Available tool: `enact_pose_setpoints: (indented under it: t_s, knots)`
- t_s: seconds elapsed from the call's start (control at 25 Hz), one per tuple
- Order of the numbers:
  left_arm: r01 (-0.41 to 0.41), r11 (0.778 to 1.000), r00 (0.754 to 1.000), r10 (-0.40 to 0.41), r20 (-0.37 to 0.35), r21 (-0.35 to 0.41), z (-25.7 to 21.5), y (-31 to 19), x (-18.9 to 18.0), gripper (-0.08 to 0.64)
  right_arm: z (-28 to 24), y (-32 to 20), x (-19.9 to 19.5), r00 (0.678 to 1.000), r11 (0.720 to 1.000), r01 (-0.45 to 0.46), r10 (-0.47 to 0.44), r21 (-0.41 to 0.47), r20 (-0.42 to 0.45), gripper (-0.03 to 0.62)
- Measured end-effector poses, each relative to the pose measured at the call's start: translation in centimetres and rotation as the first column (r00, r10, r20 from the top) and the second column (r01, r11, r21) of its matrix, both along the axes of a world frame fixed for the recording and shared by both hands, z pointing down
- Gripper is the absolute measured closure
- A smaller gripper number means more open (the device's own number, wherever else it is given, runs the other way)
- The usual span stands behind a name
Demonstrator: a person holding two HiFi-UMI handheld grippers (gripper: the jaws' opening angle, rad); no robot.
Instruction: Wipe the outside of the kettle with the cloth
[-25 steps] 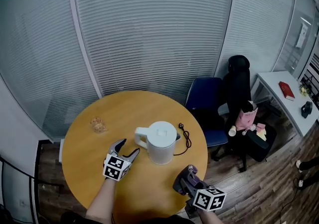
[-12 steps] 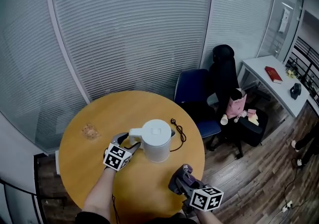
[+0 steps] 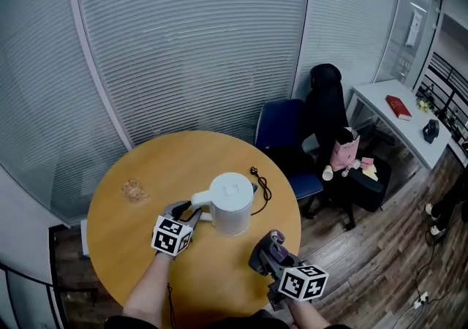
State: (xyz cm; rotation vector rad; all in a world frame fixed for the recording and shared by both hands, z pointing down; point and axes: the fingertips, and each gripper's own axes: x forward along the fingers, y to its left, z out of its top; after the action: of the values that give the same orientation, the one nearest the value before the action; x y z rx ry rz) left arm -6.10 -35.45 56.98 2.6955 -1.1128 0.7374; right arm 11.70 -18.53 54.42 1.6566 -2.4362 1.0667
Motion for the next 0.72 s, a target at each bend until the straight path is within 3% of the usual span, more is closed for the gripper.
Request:
enact_pose_setpoints:
  t_s: [0.36,0.56,0.72]
  knots:
    - [0.017,1.000,0.998,-0.018,-0.055,-0.025,-0.3,5.4,0.5,0.420,-1.2,-3.3,-3.6,0.997,0.998,0.053,-0.055,0.041,0.045,0.495]
    - [0.013,1.000,0.997,-0.014,-0.070,-0.020,-0.2,7.0,1.1,0.426,-1.8,-4.8,-7.8,0.982,0.979,0.186,-0.183,0.079,-0.043,0.495]
    - [0.021,1.000,0.997,-0.022,-0.073,-0.021,-0.1,7.4,1.3,0.430,-1.8,-6.6,-9.4,0.970,0.968,0.237,-0.231,0.087,-0.078,0.495]
